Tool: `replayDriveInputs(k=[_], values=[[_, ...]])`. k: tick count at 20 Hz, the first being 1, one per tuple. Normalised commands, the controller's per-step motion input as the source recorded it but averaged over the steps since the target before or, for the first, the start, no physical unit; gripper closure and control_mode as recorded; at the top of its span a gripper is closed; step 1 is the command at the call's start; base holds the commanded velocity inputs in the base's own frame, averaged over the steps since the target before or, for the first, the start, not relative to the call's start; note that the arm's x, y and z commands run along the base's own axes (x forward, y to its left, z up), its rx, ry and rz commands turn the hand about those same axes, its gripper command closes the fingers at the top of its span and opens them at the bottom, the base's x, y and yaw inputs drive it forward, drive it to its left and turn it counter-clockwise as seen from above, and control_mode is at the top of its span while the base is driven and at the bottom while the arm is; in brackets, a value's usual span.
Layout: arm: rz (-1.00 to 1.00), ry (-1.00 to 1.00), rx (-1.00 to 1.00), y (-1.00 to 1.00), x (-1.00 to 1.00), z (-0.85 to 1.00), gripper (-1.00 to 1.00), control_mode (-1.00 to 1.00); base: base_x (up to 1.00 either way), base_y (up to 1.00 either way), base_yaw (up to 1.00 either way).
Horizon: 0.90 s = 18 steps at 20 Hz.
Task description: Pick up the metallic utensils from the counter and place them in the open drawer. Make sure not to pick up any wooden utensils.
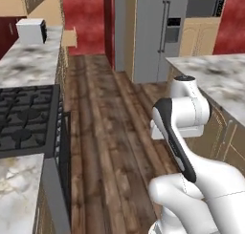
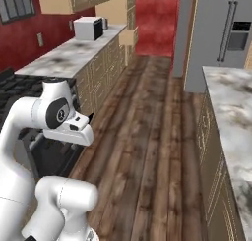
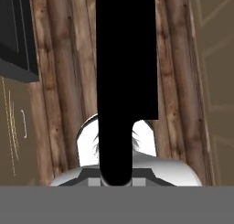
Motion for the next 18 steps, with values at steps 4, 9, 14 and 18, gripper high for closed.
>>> replayDriveInputs(k=[4,9,14,18], values=[[0.00,0.00,0.00,0.00,0.00,0.00,1.00,1.00,1.00,-0.34,0.09],[0.00,0.00,0.00,0.00,0.00,0.00,1.00,1.00,1.00,-0.26,0.10],[0.00,0.00,0.00,0.00,0.00,0.00,1.00,1.00,1.00,-0.07,0.07],[0.00,0.00,0.00,0.00,0.00,0.00,1.00,1.00,1.00,0.00,0.02]])
